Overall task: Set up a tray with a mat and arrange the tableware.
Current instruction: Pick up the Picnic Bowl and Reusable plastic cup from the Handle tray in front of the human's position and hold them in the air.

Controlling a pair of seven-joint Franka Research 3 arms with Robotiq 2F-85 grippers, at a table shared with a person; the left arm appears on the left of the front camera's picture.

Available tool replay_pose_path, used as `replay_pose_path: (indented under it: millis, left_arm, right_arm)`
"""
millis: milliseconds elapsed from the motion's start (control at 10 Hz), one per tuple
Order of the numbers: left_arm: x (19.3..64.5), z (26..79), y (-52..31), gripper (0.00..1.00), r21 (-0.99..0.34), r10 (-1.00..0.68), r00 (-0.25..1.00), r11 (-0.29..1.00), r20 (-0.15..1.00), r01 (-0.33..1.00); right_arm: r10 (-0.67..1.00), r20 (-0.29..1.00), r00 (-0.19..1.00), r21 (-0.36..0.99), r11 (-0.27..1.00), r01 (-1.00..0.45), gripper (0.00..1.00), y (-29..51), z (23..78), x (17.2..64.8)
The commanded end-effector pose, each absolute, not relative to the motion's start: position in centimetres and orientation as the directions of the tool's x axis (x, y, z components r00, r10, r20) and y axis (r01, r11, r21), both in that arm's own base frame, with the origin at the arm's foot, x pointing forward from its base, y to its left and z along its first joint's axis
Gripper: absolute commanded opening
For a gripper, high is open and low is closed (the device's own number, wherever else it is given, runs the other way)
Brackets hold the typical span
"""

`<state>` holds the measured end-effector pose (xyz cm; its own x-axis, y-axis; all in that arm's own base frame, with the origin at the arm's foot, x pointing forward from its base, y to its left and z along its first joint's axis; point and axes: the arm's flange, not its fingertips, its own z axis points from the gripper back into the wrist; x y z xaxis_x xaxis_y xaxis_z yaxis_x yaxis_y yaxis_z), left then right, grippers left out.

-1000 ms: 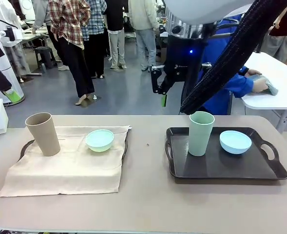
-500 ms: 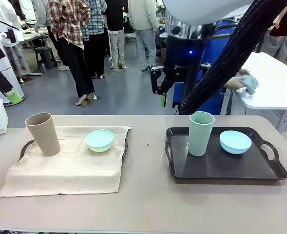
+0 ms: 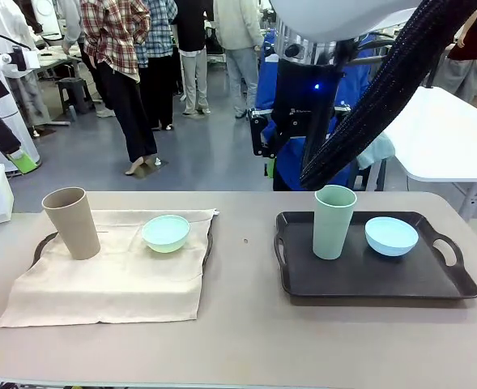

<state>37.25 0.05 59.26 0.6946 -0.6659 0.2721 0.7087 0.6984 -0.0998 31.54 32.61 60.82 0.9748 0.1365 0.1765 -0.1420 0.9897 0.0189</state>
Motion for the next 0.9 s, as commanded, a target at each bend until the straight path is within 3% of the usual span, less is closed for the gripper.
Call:
replay_pose_path:
  millis: [0,500,800]
  left_arm:
    - [37.3,59.2,0.0,1.00,-0.089,-0.662,0.702,0.708,0.263,0.700]
    - [37.2,59.3,0.0,1.00,-0.100,-0.666,0.694,0.698,0.272,0.709]
    - [37.2,58.4,-0.7,1.00,-0.088,-0.601,0.756,0.765,0.259,0.638]
  right_arm:
    - [0.142,0.165,0.976,0.031,0.988,-0.149,0.69,32.6,60.7,31.6]
    - [0.136,0.176,0.975,0.019,0.990,-0.142,0.70,32.6,60.8,31.5]
    - [0.103,0.184,0.978,0.024,0.994,-0.109,0.70,30.2,60.4,32.2]
